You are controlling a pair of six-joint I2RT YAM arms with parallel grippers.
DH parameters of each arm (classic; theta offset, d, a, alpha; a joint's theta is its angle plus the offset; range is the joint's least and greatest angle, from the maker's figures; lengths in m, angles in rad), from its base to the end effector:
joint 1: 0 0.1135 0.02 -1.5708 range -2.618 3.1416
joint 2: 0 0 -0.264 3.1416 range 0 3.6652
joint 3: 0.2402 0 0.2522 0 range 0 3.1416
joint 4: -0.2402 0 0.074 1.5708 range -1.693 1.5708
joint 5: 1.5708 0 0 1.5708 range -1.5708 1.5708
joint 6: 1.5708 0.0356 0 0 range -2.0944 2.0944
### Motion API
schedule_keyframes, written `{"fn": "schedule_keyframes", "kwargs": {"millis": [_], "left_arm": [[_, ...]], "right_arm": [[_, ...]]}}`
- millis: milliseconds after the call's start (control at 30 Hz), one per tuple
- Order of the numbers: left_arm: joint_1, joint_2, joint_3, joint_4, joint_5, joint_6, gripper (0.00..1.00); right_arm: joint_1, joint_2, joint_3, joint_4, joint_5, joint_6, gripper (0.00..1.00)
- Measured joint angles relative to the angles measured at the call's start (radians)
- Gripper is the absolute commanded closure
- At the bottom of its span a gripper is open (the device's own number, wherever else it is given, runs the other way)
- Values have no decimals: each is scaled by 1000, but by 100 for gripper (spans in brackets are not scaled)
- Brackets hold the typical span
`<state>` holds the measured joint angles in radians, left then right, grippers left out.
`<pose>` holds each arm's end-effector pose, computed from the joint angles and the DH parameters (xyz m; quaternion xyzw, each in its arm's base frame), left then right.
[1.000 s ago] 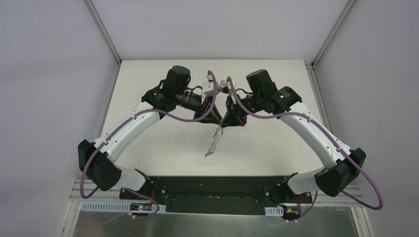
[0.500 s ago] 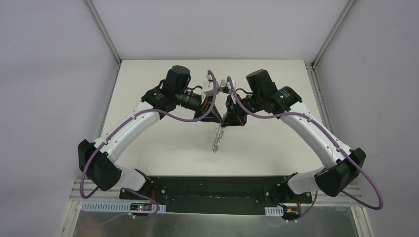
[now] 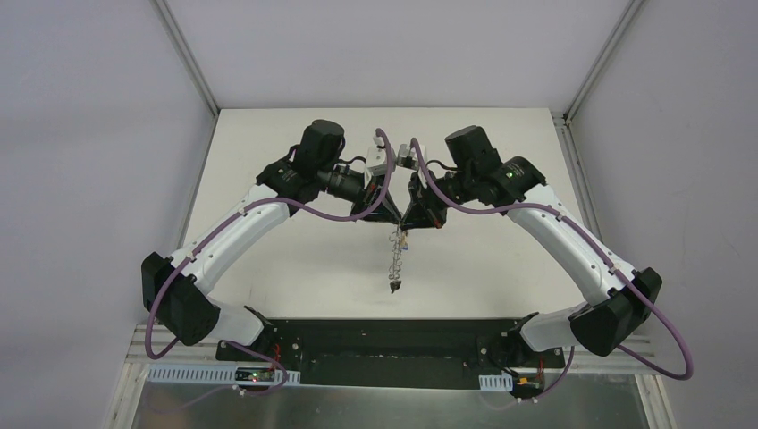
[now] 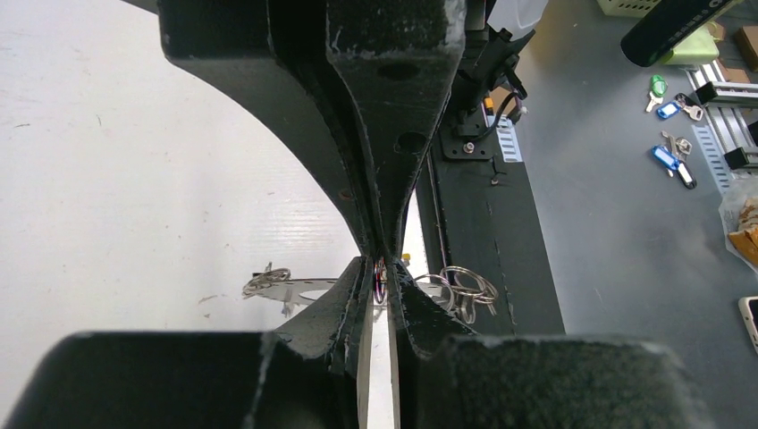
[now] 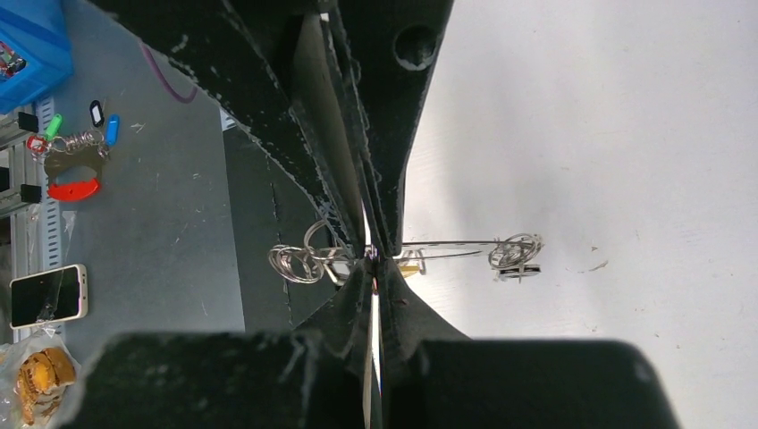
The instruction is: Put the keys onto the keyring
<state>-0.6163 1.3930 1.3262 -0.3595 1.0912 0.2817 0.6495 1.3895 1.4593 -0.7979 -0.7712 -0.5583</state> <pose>0.2299 -0.2015 0.3795 0.5651 0.5254 -0.5073 0.3838 0.2135 0.1933 0.3839 -0.6068 0.6086 0.3601 0.3629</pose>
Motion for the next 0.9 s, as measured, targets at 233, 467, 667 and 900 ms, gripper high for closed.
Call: {"fn": "schedule_keyframes", "kwargs": {"millis": [233,467,667,900], "left_arm": [[0,0,0,1,0,0,92],[0,0,0,3,0,0,91],[0,0,0,3,0,0,91],[0,0,0,4,0,0,100]], "right_arm": [[-1,0,0,0,-2,5,100],[-6,0,0,0,-10,15,100],[-13,-1,0,0,-18,23,100],[-17,-1,0,0,-26,27,100]]}}
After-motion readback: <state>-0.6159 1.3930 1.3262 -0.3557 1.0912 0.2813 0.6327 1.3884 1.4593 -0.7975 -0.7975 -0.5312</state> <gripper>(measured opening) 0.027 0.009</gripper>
